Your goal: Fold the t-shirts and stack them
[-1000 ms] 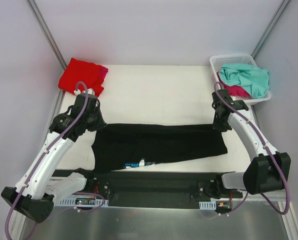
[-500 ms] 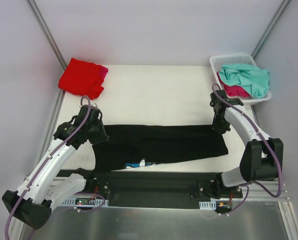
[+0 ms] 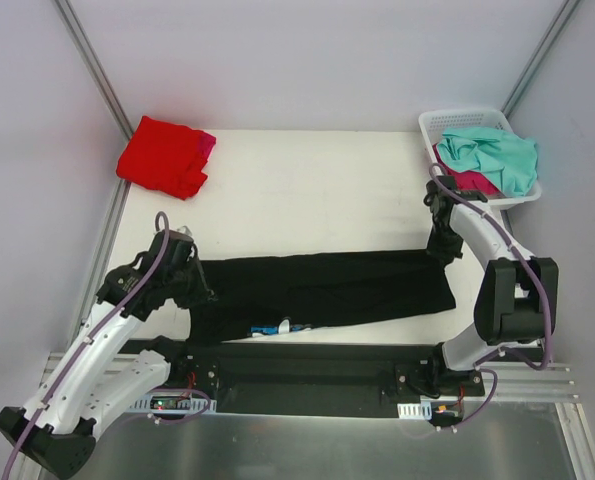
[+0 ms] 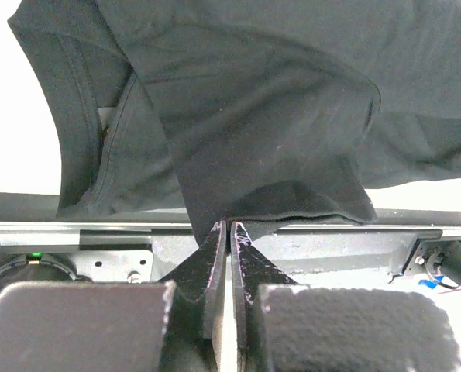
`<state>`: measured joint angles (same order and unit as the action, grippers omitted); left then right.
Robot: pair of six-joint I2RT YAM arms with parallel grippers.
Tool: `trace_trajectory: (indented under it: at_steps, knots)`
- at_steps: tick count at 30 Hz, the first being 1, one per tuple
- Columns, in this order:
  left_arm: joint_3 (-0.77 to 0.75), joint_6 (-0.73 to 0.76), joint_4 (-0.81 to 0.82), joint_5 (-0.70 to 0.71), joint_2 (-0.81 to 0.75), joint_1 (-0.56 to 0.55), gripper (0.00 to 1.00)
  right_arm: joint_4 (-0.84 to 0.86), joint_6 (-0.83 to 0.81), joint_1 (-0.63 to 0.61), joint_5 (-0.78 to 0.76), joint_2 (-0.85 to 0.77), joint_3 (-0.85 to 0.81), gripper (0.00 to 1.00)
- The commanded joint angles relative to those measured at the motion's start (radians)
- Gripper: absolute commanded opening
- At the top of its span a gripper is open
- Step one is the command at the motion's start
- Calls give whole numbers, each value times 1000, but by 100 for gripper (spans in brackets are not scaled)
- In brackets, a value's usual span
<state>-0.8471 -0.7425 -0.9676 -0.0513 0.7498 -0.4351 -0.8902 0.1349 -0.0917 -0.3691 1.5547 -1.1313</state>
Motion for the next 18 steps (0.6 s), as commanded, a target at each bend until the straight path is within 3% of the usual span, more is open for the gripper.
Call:
trace_trajectory:
  at_steps: [1,9,18]
  knots:
    - [0,-41,-74,-44,-46,-17,0,7,3,36,-4,42,-61,1]
    - [26,-67,-108,-96,-93,-22,0,25,-1,43,21,91,-67,1]
    - [56,-70,-120,-151,-115,-30,0,28,-8,30,45,35,-4,1]
